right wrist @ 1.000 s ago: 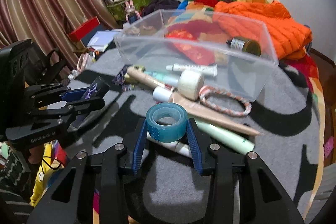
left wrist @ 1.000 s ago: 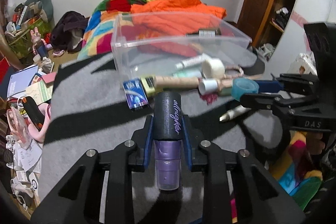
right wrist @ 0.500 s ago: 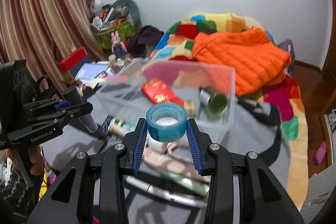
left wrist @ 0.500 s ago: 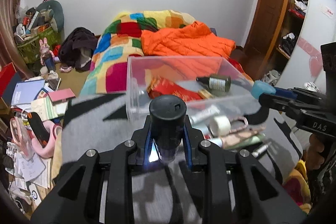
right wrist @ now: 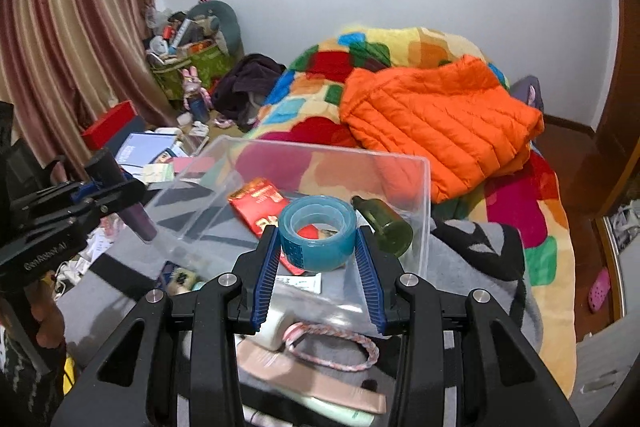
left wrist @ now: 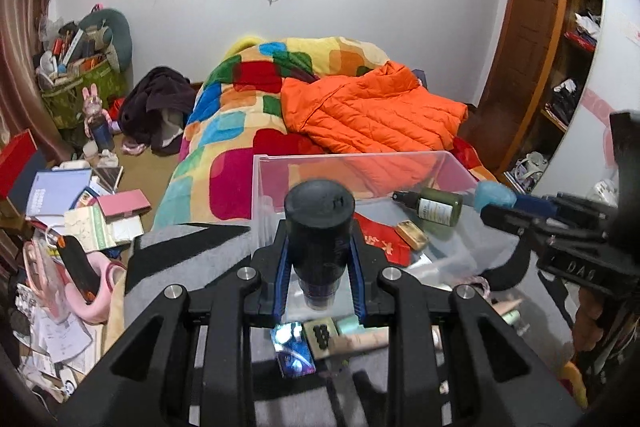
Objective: Organize objects
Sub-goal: 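Drop the purple tube and blue tape roll into the clear box, then grasp the blue card box with the left tool while the right tool grasps the white pen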
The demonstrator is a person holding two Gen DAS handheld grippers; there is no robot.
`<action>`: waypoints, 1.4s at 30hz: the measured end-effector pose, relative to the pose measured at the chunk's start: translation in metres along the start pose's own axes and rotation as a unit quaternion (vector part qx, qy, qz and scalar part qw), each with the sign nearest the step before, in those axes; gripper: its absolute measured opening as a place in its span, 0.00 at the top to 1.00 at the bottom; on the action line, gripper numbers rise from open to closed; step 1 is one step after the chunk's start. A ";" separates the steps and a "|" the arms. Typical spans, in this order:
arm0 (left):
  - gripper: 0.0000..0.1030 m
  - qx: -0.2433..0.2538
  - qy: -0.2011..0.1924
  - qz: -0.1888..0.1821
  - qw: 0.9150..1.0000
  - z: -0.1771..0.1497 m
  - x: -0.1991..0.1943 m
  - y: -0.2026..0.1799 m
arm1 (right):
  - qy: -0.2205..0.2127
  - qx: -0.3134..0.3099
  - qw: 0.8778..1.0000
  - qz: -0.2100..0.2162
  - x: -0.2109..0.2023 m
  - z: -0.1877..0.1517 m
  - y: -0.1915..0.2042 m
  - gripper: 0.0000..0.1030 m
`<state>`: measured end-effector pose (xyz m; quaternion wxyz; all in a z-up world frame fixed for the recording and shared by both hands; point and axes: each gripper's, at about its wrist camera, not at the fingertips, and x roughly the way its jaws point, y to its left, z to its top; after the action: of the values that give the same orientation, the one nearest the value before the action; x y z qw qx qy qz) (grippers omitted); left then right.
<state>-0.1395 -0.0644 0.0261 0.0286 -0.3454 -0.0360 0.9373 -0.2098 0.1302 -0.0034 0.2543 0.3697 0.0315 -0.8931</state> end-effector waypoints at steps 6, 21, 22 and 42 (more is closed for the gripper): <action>0.75 -0.014 0.026 -0.011 0.999 0.005 0.024 0.002 | 0.031 0.013 0.999 -0.008 0.029 -0.002 -0.007 0.66; 0.74 0.010 0.050 -0.023 0.998 -0.005 0.035 -0.009 | 0.041 -0.021 0.998 -0.030 0.039 -0.006 0.003 0.52; 0.73 0.012 0.049 -0.024 0.998 -0.005 0.033 -0.010 | 0.038 -0.021 0.999 -0.029 0.037 -0.006 0.003 0.50; 0.34 0.028 0.085 -0.004 0.996 -0.058 -0.003 0.012 | 0.021 -0.043 0.999 -0.001 -0.045 -0.050 -0.012 0.32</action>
<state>-0.1002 -0.0737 -0.0168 0.0454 -0.4231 -0.0082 0.9049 -0.1558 0.1722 -0.0108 0.2686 0.3775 0.0751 -0.8830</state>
